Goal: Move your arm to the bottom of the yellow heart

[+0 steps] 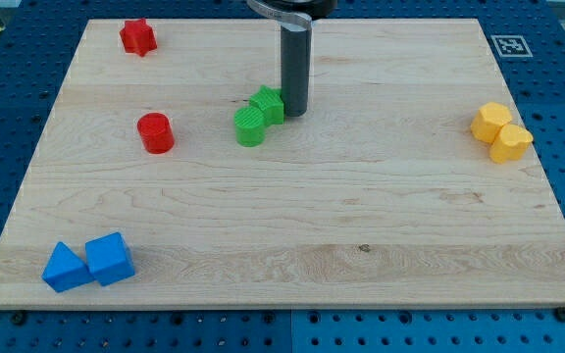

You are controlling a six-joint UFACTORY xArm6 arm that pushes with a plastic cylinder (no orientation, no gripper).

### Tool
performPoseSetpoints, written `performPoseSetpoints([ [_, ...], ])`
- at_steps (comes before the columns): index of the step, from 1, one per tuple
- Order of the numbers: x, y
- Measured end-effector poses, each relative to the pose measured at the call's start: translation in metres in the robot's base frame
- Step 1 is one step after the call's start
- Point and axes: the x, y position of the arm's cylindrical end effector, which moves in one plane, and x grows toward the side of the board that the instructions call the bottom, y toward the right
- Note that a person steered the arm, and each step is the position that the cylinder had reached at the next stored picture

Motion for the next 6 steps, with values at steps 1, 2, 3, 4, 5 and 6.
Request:
performPoseSetpoints([
  [1,0.000,0.043],
  [2,0.009,0.079],
  [3,0.019,0.079],
  [4,0.026,0.080],
  [5,0.041,0.090],
  [6,0.046,0.096],
])
